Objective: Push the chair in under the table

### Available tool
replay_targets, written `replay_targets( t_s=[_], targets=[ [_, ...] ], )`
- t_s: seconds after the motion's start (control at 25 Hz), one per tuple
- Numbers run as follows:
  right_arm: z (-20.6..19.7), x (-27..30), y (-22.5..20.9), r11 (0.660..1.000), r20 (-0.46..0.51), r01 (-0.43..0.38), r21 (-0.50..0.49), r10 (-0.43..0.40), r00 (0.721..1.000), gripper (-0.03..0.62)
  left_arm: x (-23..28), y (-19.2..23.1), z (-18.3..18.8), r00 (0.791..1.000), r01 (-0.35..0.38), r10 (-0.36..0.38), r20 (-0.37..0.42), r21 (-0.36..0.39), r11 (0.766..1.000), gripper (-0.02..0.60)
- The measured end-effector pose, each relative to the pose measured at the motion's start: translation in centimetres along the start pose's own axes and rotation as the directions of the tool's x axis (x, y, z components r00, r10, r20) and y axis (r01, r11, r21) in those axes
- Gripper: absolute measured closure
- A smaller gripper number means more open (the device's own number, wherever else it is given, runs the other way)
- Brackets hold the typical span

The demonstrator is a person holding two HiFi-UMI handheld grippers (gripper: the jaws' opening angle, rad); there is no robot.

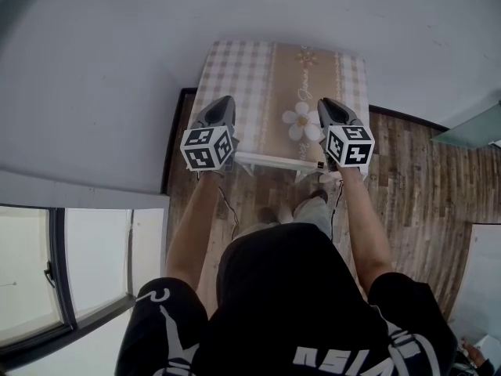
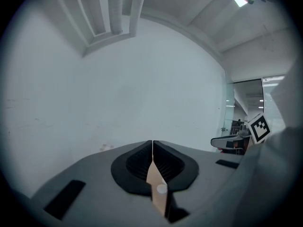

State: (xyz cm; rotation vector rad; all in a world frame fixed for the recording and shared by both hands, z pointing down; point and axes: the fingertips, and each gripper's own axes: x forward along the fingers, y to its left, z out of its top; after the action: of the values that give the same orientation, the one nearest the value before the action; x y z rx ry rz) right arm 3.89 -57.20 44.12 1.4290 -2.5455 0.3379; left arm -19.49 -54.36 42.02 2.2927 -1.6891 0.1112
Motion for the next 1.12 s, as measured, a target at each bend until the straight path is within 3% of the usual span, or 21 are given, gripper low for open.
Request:
replay_targets(
  t_s=[0.28,1.12],
  targets=[
    [-0.3,0.0,0.1,1.000,-0.005,0.013,-0.012,-0.013,1.000,0.579,0.2,-0.3,-0.1,1.000,0.015,-0.015,0.000,-0.009,1.000,0.555],
    [-2.0,-0.6,-0.5,0.999,-0.046,0.036,0.002,-0.036,0.998,0.579,0.4,-0.8,-1.3,0.999,0.032,-0.032,-0.022,0.010,0.999,0.556]
  ],
)
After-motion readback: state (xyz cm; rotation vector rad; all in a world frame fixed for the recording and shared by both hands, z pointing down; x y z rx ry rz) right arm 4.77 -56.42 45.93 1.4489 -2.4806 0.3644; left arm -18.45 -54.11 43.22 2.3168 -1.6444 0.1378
